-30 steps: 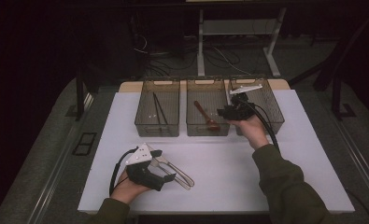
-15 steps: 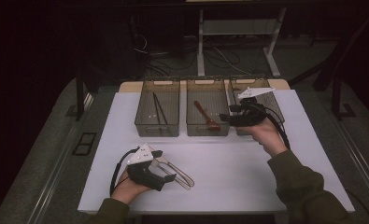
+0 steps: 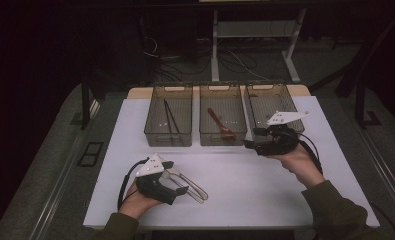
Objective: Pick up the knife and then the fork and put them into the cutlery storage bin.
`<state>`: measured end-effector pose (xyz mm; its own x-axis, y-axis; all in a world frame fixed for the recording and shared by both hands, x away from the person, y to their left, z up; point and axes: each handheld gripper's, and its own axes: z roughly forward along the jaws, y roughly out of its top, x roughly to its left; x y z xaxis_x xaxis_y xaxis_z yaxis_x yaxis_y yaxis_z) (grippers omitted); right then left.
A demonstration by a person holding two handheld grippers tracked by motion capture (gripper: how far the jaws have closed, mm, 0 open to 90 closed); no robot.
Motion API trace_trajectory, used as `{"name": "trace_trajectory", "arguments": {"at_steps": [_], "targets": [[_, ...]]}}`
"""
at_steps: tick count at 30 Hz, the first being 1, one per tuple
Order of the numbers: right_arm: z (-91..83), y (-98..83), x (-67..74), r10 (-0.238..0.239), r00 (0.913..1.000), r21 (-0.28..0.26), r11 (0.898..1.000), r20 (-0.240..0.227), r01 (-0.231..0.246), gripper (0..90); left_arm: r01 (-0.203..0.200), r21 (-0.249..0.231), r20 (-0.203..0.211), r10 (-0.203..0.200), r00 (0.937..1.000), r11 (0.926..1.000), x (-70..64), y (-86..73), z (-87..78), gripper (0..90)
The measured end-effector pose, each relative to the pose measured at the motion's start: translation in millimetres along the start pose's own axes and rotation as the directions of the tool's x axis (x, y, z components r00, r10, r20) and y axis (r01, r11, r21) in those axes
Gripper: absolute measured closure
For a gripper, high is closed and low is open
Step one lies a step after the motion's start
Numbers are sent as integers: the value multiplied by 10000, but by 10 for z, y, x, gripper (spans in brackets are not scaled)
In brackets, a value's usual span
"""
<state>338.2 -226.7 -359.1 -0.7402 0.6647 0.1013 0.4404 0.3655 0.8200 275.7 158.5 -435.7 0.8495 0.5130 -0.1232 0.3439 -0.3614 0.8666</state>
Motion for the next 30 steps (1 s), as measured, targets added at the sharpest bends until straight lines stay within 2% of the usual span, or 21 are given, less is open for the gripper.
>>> {"name": "trace_trajectory", "arguments": {"at_steps": [3, 10, 13, 16, 19, 23, 26, 30], "targets": [[-55, -73, 47, -132, 9999, -73, 9999, -9, 132, 350, -75, 59, -6, 75, 10000, 10000, 6, 0, 3, 0], [-186, -349, 84, 113, 9998, -357, 9993, -166, -119, 328, -56, 85, -97, 57, 9999, 9999, -7, 7, -12, 0], [-219, -481, 105, 75, 9998, -258, 9996, -186, -80, 298, -110, 81, -140, 111, 9998, 9999, -17, 10, -16, 9], [-225, -637, 106, 163, 9990, -194, 9997, -420, -171, 276, -123, 80, -124, 124, 9998, 9999, -11, 19, -26, 31], [-240, -787, 87, 131, 9996, -105, 9999, -247, -133, 268, -254, 92, -117, 255, 9996, 9996, -10, 39, -38, 77], [-308, -969, 80, 195, 9998, 215, 9996, 2, -195, 268, -542, 211, -152, 545, 9984, 9983, 13, 85, -52, 214], [-363, -1094, 75, 355, 9993, 369, 9987, 72, -357, 268, -615, 559, -52, 619, 9981, 9965, 69, 105, -52, 392], [-414, -1198, 83, 403, 9992, 529, 9978, 79, -406, 268, -688, 1103, -416, 738, 9964, 9915, 155, 116, -22, 588]]}}
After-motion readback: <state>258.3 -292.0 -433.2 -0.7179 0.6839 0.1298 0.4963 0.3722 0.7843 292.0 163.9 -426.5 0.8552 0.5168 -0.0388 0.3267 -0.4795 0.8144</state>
